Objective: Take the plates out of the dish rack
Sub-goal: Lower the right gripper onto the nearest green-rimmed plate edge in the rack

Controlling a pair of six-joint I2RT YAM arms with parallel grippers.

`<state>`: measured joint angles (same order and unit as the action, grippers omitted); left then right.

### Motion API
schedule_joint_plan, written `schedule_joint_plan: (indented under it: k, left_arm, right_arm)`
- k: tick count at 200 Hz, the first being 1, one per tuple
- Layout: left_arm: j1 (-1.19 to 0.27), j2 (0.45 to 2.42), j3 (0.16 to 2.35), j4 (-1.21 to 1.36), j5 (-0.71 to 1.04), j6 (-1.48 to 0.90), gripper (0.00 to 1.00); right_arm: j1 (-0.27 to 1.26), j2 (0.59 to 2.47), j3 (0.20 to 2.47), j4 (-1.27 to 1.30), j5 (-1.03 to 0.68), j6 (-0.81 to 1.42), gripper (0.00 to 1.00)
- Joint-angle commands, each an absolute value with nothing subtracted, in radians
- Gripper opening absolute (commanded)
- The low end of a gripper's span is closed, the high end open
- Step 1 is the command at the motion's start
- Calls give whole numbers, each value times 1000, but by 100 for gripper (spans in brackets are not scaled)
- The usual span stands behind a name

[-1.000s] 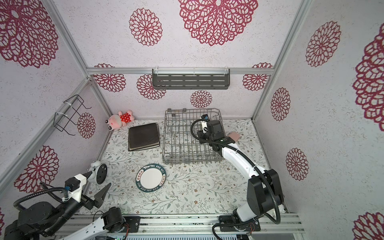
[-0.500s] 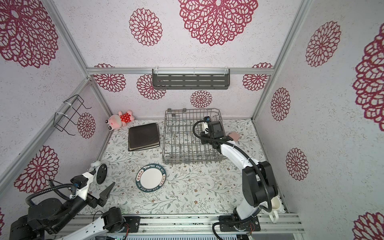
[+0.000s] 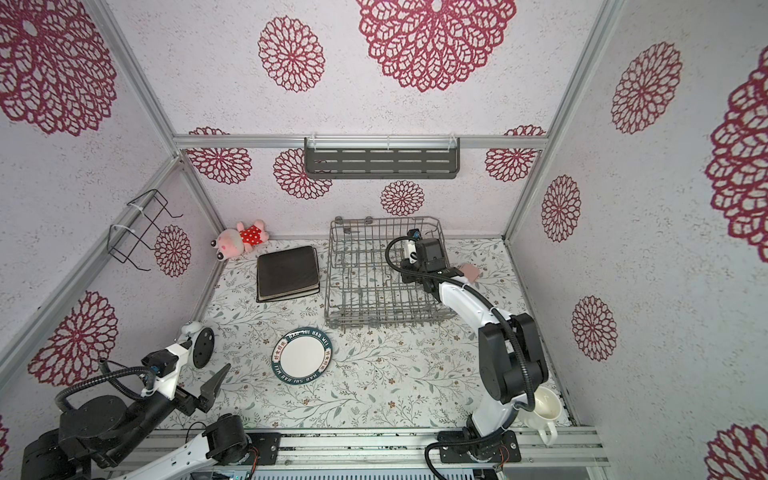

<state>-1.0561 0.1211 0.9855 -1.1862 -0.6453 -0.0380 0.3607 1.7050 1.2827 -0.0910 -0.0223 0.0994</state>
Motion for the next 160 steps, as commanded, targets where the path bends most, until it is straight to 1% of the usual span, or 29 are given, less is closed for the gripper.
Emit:
schedule_joint_plan:
  k: [1, 62, 93, 136, 160]
  left_arm:
    - [-1067, 137, 979, -1167, -663, -46, 97]
    - [-1067, 136, 971, -1169, -673, -48, 97]
    - [-1068, 139, 965, -1167, -680, -48, 97]
    - [-1071, 140, 956, -1167, -683, -49, 97]
    - [-1071, 133, 954, -1166, -682, -51, 97]
  right_arm:
    - [347, 1715, 1323, -67, -7, 120, 32]
    - [336, 1772, 1371, -76, -18, 120, 31]
    - [333, 1789, 1389, -78, -24, 116, 28]
    - [333, 1789, 1396, -77, -37, 108, 22]
    - [332, 1785, 1398, -77, -49, 105, 15]
